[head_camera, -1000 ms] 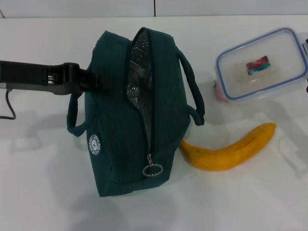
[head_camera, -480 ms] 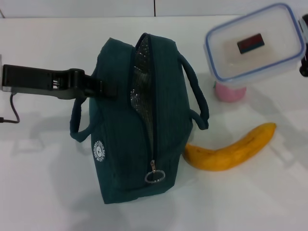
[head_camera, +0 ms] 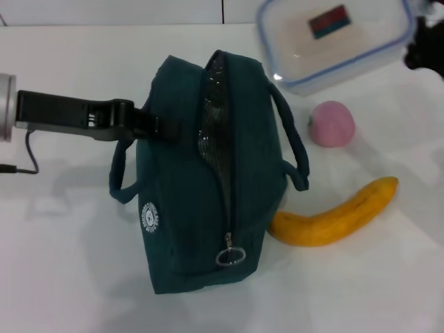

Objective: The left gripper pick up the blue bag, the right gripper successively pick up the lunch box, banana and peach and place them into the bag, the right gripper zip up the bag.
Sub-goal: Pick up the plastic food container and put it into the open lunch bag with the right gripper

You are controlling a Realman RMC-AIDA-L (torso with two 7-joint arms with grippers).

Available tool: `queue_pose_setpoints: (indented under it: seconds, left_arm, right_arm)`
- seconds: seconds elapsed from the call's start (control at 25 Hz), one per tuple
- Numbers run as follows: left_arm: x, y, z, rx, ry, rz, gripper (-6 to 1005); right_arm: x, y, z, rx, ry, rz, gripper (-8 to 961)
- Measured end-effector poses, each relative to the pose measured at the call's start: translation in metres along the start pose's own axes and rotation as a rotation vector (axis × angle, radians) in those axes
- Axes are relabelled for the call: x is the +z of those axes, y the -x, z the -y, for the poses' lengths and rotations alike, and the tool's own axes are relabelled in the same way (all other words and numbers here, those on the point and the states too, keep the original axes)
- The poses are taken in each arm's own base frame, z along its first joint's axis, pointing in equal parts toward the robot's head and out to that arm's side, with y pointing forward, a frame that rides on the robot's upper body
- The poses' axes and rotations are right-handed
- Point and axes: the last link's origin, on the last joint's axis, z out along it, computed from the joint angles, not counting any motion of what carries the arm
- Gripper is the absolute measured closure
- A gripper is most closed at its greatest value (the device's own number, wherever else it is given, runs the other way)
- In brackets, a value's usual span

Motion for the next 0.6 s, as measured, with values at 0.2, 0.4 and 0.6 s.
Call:
queue_pose_setpoints:
  seconds: [0.2,0.4,0.6]
  left_arm:
    - [0.009,-0.004,-0.004,0.019,0.02,0.024,963]
    - [0.011,-0.006,-0.005,0.037,0.021,0.027,963]
    - [0.012,-0.007,-0.005,0.05,0.024,0.014,963]
  right_arm:
    - [0.026,-0.008,0.004,0.002,-0.008,-0.08,858]
    - [0.043,-0.013,0.016,-0.008,-0.091,-0.138,858]
    - [0.041,-0.015,0.027,-0.023,-0.166,-0.158,840]
